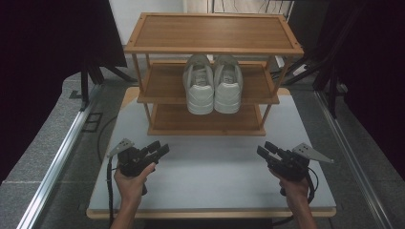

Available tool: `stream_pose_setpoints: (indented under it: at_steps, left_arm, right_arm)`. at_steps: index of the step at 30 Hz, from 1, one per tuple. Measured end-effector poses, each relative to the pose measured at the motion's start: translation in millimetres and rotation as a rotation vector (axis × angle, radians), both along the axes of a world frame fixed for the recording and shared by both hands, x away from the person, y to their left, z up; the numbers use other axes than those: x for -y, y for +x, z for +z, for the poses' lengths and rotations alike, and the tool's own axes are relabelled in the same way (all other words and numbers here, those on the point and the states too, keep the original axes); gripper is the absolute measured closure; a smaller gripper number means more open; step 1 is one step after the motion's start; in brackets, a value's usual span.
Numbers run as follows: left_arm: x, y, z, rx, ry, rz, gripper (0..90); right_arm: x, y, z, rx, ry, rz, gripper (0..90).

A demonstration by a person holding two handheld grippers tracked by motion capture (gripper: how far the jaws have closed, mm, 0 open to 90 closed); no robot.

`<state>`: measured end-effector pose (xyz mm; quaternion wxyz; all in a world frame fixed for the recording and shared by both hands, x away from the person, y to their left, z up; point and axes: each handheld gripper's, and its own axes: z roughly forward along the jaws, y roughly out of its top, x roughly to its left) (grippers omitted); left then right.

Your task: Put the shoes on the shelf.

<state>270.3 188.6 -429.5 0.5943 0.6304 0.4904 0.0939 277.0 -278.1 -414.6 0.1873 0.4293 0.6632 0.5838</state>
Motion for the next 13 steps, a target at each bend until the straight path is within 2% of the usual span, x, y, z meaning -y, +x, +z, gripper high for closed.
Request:
stream_pose_setpoints:
  at_steps: [5, 7, 10, 13]
  left_arm:
    - [-0.6, -2.4, -0.8, 0.004, 0.005, -0.002, 49.9]
    - [-1.1, -3.0, -0.1, 0.008, 0.007, 0.0, 49.7]
    - [-2.6, -3.6, 0.3, 0.01, 0.009, -0.002, 48.4]
    - [-4.9, -3.0, -1.4, 0.005, 0.024, 0.008, 47.1]
  right_arm:
    - [2.6, -0.9, -4.5, -0.003, -0.005, -0.005, 56.2]
    - [2.5, -1.5, -3.7, 0.01, 0.004, -0.001, 55.0]
    - [1.9, -3.0, -1.8, 0.024, -0.006, -0.008, 48.5]
    - [5.5, -1.3, -3.2, 0.016, -0.031, -0.038, 42.9]
